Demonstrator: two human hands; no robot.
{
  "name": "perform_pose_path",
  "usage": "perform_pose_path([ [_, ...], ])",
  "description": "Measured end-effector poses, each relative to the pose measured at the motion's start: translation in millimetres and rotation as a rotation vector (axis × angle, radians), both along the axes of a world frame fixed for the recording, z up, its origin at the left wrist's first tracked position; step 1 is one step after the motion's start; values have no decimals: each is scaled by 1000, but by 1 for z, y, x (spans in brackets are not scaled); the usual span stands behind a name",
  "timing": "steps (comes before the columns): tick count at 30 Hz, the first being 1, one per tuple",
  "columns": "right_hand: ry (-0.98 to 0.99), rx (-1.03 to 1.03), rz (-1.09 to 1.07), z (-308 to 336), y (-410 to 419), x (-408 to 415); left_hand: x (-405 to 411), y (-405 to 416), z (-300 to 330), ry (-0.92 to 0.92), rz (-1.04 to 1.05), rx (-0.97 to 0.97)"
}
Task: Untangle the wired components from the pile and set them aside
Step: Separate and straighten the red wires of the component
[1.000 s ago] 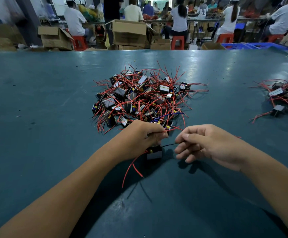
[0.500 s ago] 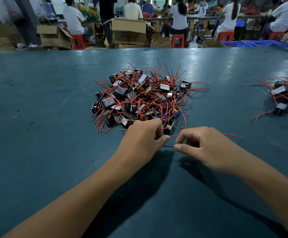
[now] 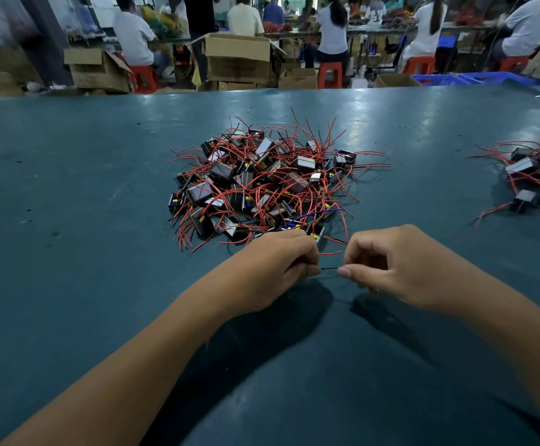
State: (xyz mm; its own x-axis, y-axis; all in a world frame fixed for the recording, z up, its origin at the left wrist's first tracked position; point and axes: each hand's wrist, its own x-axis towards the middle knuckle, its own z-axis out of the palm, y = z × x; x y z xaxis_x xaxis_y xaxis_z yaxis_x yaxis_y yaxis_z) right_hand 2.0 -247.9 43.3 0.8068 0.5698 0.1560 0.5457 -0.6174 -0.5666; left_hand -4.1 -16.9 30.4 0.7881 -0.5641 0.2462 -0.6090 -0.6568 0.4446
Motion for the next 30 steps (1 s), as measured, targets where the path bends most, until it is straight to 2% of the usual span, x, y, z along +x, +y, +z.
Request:
perform_pose_path([
  [7, -325, -131, 128, 4, -2, -3, 2, 4, 3, 35, -1, 61],
  [14, -443, -131, 119, 6, -7, 1, 5, 12, 2, 24, 12, 46],
  [18, -408, -89, 100, 6, -9, 4, 7, 17, 3, -2, 10, 72],
  [24, -157, -79, 103, 1, -15, 8, 5, 23, 8, 6, -42, 78],
  [30, -40, -78, 123, 3, -11, 3, 3, 26, 10, 21, -50, 38],
])
